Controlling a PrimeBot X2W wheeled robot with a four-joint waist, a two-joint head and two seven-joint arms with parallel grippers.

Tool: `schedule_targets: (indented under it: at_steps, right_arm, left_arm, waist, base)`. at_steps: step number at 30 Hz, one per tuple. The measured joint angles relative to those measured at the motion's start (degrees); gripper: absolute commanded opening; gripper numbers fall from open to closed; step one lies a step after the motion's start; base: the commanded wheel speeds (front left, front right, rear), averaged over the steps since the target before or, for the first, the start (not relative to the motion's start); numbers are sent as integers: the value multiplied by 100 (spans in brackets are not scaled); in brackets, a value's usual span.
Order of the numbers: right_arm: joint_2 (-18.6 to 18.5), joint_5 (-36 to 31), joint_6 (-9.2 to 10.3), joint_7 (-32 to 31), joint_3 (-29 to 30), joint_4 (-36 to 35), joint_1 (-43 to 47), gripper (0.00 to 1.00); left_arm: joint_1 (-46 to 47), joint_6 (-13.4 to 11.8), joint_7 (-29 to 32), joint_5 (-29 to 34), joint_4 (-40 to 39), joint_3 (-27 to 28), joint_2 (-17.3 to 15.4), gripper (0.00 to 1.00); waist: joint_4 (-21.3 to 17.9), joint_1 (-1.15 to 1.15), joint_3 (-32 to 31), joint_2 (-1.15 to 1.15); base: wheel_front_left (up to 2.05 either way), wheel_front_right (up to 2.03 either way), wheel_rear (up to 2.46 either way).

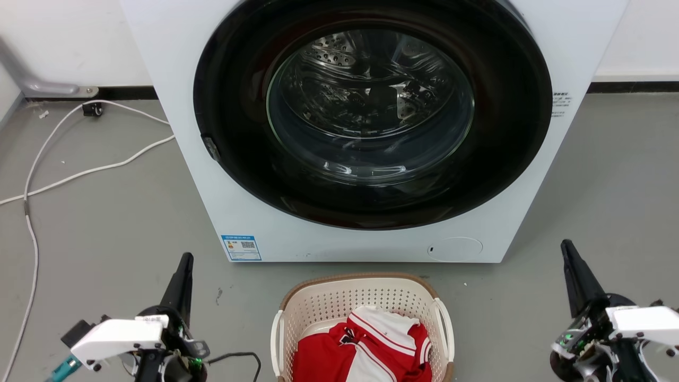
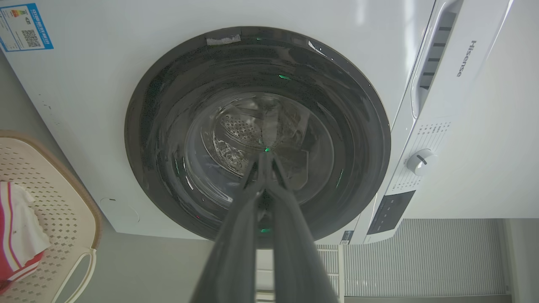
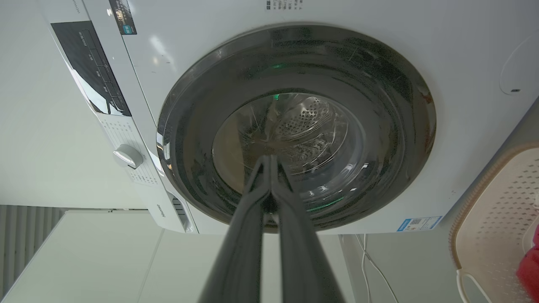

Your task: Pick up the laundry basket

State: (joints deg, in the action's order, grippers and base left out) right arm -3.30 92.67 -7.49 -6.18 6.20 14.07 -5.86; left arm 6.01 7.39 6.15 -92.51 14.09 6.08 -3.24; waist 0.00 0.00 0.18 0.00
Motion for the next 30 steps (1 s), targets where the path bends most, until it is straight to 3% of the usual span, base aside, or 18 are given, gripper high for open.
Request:
schedule_targets:
  at_steps: [1,16,30]
  right_arm:
    - [1,4,0,2,-2,36,20,100]
    - [14,-411,1,358,-294,-58,258,100]
    - [9,-2434,1,692,-308,-243,364,100]
  left_arm:
    - [-14,-1,-2,0,37,-8,4,100]
    - [-187,-8,-350,359,-142,-412,33,100]
    - [-225,-8,-690,1948,-459,-584,33,100]
  waist:
    - [0,0,0,0]
    - [9,0,-5,0]
    - [16,0,-8,0]
  base:
    - [0,0,0]
    - [0,0,0]
    - [0,0,0]
